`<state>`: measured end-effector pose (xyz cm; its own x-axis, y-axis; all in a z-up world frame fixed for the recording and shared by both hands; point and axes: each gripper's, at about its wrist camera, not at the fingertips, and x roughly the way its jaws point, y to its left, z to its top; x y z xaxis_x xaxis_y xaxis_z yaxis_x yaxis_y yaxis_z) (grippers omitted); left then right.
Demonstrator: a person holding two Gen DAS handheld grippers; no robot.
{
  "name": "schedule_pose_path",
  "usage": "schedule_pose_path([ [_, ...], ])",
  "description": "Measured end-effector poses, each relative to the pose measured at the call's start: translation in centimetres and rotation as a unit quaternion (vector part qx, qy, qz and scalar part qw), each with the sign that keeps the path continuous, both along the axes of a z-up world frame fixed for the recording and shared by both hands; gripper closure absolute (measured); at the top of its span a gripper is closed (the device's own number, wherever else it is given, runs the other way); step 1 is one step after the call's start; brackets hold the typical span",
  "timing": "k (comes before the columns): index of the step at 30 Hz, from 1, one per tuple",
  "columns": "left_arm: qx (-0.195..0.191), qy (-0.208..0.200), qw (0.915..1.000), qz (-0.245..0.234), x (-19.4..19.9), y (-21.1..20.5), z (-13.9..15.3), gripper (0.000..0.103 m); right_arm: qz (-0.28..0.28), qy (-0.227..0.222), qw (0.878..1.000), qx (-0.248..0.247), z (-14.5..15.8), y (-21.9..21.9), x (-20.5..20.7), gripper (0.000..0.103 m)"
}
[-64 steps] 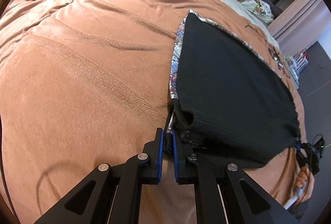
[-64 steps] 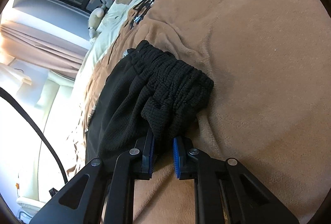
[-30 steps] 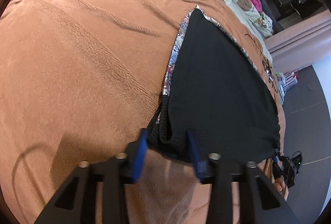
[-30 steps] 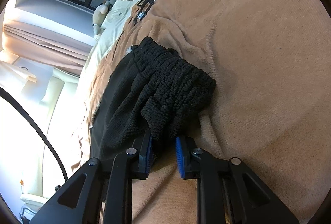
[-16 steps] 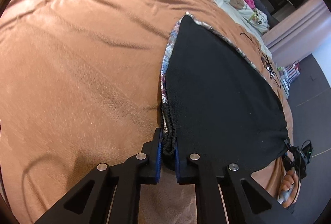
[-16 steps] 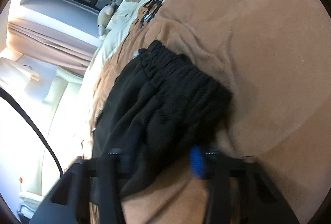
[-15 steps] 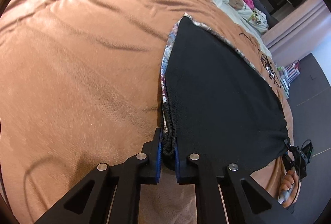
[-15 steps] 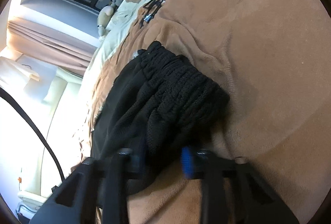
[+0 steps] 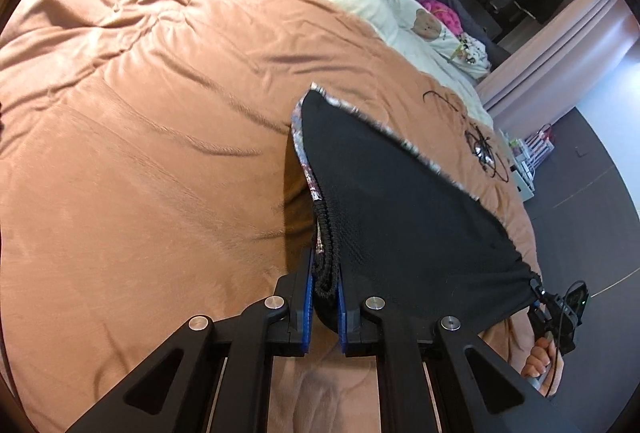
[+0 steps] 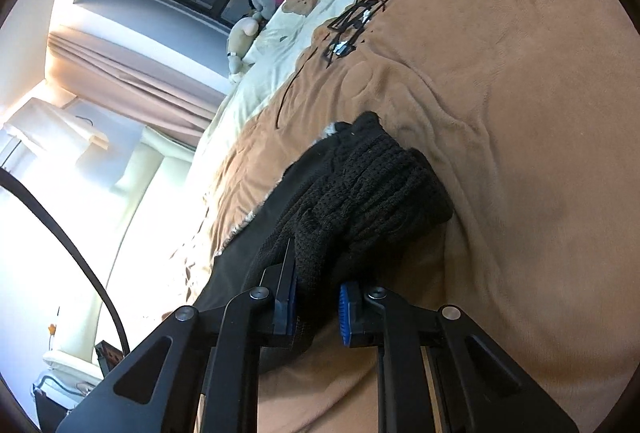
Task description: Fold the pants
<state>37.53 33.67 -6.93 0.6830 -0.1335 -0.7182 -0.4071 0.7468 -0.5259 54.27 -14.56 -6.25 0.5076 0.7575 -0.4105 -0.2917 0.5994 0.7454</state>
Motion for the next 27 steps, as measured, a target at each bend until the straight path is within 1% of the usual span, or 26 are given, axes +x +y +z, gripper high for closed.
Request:
schedule_pose_path([
  [6, -0.005, 0.001, 1.0, -0.007, -2.6, -0.5, 0.9, 0.093, 0.011, 0.004, 1.0, -0.024, 1.4, -1.2, -2.4, 0.09],
  [13, -0.022, -0.003, 0.9995, -0.021, -6.8, -1.8, 1.4, 0.093, 0.019, 0.004, 0.998, -0.056, 3.8, -2.6, -6.2, 0.09],
  [20, -0.032, -0.014, 0.9992, -0.022, -11.3, -2.3, 1.8, 0.093, 0.024, 0.008, 0.997, -0.072, 4.5, -3.8, -9.9, 0.09],
  [27, -0.039, -0.021, 0.9987, -0.023, -14.8, -2.4, 1.7, 0.093, 0.039, 0.003, 0.995, -0.092, 5.4, -3.9, -12.1, 0.09],
])
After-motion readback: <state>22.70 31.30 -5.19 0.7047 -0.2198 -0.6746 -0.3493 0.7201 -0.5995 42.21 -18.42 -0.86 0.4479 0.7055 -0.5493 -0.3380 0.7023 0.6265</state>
